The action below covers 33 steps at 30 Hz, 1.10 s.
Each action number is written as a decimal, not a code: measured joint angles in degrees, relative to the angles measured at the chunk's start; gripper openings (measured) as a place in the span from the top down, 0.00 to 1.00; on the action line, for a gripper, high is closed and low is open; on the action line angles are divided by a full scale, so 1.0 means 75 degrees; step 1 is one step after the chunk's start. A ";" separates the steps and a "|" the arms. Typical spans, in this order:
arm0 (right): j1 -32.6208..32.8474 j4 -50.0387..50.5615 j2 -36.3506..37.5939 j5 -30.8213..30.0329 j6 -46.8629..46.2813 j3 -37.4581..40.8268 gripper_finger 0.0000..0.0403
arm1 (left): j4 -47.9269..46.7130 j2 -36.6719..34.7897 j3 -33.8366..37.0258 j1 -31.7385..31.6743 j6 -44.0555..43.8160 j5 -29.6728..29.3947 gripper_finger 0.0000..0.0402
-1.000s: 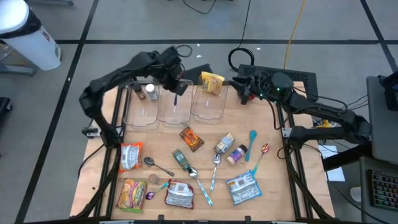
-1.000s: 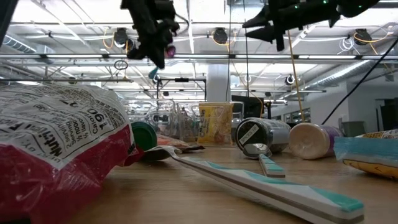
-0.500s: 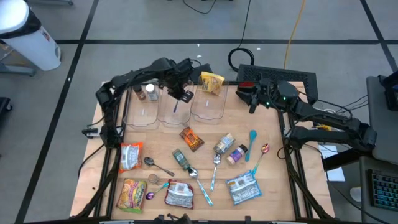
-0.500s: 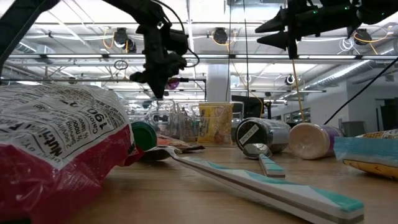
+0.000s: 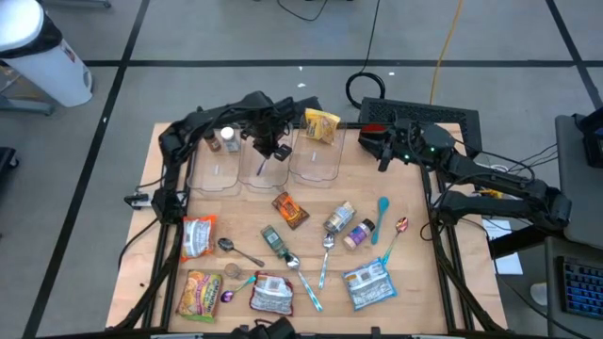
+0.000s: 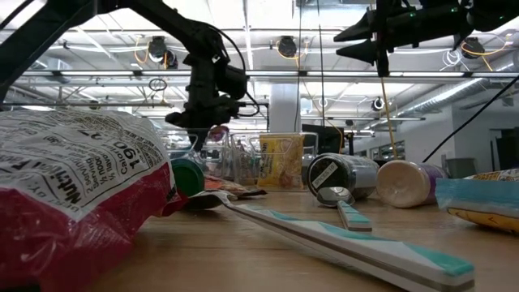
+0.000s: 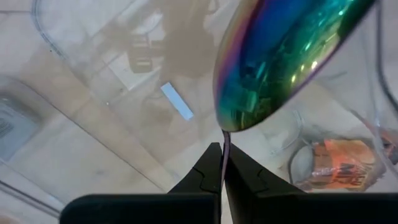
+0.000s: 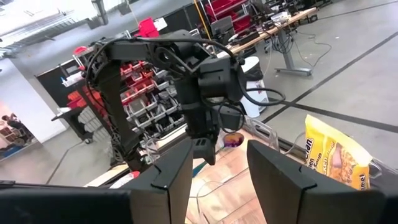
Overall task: Pick & Place Food Item
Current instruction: Put the top left purple and blue spoon into the middle transparent bin
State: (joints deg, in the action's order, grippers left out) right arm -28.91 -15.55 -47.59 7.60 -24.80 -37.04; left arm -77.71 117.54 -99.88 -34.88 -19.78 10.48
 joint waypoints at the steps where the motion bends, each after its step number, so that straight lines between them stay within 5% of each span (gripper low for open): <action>1: 0.0000 -0.0003 0.0005 0.0000 0.0000 0.0000 0.64 | 0.0005 0.0037 0.0000 -0.0005 -0.0003 0.0000 0.99; 16: 0.0000 0.0009 0.0003 0.0000 0.0021 0.0000 0.65 | 0.0200 0.0126 0.0003 -0.0035 -0.0252 -0.0387 0.99; 33: 0.0017 0.0149 0.0003 0.0020 0.0022 0.0000 0.65 | 0.0180 0.0989 0.0003 -0.0016 -0.0231 0.0038 0.99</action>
State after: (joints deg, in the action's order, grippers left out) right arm -28.77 -14.43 -47.57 7.75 -24.63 -37.04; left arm -76.36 124.95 -99.85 -35.00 -21.52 10.77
